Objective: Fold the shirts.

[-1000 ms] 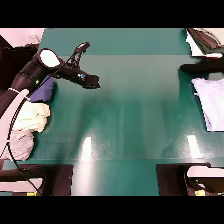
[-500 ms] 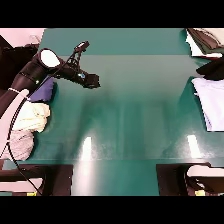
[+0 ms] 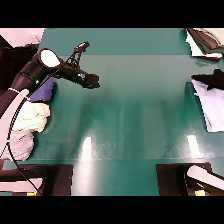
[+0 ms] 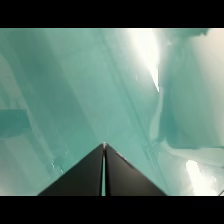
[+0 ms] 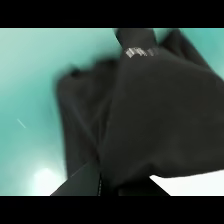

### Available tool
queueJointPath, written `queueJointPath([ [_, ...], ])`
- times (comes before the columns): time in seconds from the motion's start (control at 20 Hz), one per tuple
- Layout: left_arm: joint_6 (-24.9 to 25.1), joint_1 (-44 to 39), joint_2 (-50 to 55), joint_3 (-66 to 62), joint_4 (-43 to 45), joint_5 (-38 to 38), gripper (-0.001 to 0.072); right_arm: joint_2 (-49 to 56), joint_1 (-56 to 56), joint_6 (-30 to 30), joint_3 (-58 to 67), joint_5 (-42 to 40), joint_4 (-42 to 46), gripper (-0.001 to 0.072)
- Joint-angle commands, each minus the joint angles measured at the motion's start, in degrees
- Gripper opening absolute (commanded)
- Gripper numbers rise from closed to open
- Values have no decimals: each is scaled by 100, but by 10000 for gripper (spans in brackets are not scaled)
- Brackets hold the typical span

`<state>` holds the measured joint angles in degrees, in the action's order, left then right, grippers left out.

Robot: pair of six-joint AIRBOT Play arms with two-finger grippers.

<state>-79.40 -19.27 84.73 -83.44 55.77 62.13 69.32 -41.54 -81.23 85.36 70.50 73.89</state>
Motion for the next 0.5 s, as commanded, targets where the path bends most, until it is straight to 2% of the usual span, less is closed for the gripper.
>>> queueJointPath([
  [0.0,42,-2,0,-4,0,44,27,-634,-9,-472,-828,564,1163,25],
  [0.05,63,-2,0,-4,0,50,27,-752,-13,-595,-1023,728,1392,98],
  [0.15,190,-2,0,-4,2,63,27,-964,-17,-616,-1436,944,1786,472],
  [0.2,188,-2,0,-4,2,74,27,-1045,-17,-619,-1591,999,1932,562],
  [0.35,190,-2,0,-4,7,138,27,-1261,-11,-619,-1904,1078,1871,579],
  [0.45,188,-2,0,-4,50,136,27,-1416,46,-619,-1971,1104,1325,578],
])
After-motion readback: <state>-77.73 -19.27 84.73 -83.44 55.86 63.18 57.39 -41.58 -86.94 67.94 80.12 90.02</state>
